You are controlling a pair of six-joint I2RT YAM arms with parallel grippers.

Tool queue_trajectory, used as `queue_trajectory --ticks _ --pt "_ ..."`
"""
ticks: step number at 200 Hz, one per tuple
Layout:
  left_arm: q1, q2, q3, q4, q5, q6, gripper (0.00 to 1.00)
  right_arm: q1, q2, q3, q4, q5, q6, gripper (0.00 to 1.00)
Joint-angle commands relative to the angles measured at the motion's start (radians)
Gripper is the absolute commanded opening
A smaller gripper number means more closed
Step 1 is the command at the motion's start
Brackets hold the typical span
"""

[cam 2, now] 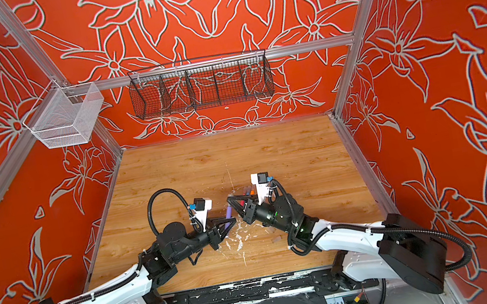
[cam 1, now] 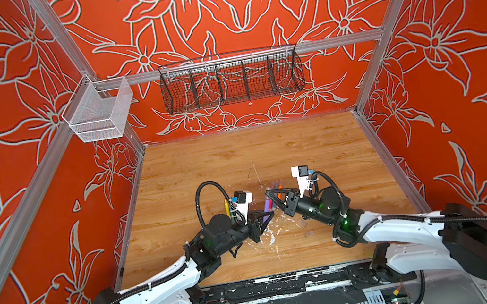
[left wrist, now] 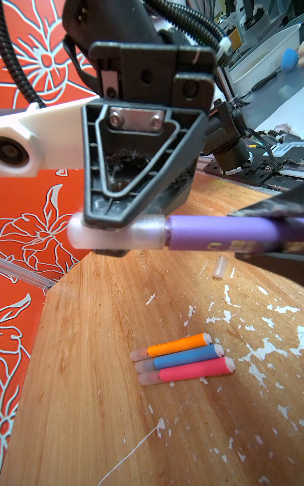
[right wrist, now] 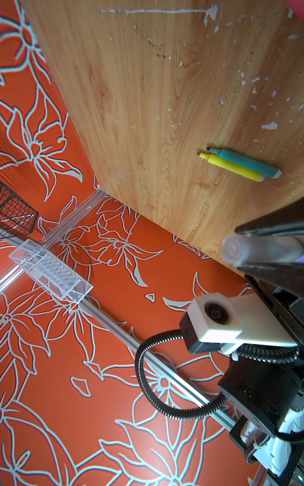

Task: Insert the pens into the pen caps
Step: 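Lower the cap onto the purple marker tip with the right gripper, then push the cap down with the right gripper while the left gripper holds the marker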

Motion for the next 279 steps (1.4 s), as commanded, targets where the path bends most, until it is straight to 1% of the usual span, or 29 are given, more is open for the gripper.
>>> queue_trajectory --ticks 1,35,53,64,84,93,104,126,156,199,217,243,279 --pt "0.029 -0.041 0.024 0.108 0.005 -0.007 0.00 0.018 0.017 -0.016 -0.042 -0.103 -0.015 0.05" --pt "0.032 -0.038 0.025 0.105 0.010 0.003 0.00 0.018 -0.004 -0.015 -0.047 -0.115 -0.020 0.19" --pt "0.032 -0.040 0.012 0.104 0.020 0.030 0.00 0.018 -0.056 -0.013 -0.096 -0.096 -0.045 0.31" --pt "0.032 -0.047 -0.002 0.105 0.026 0.050 0.00 0.018 -0.103 -0.007 -0.152 -0.077 -0.068 0.39" --pt "0.032 -0.072 -0.025 0.088 0.023 0.095 0.00 0.018 -0.208 0.026 -0.307 -0.046 -0.131 0.54" --pt "0.032 -0.081 -0.036 0.079 0.026 0.122 0.00 0.018 -0.250 0.035 -0.350 -0.030 -0.155 0.58" --pt "0.032 -0.094 -0.048 0.070 0.028 0.151 0.00 0.018 -0.303 0.050 -0.406 -0.011 -0.181 0.61" --pt "0.031 -0.120 -0.060 0.045 0.039 0.194 0.00 0.018 -0.372 0.069 -0.465 0.011 -0.208 0.62" --pt "0.031 -0.153 -0.093 0.048 0.066 0.238 0.00 0.018 -0.379 0.080 -0.462 0.003 -0.211 0.63" --pt "0.030 -0.167 -0.108 0.043 0.097 0.277 0.00 0.021 -0.293 0.109 -0.390 -0.036 -0.187 0.61" --pt "0.029 -0.166 -0.106 0.037 0.106 0.277 0.00 0.024 -0.231 0.135 -0.363 -0.063 -0.174 0.58" --pt "0.026 -0.167 -0.115 0.039 0.113 0.287 0.00 0.032 -0.178 0.158 -0.323 -0.088 -0.166 0.54" --pt "0.025 -0.159 -0.115 0.040 0.110 0.295 0.00 0.040 -0.142 0.186 -0.314 -0.094 -0.174 0.51"
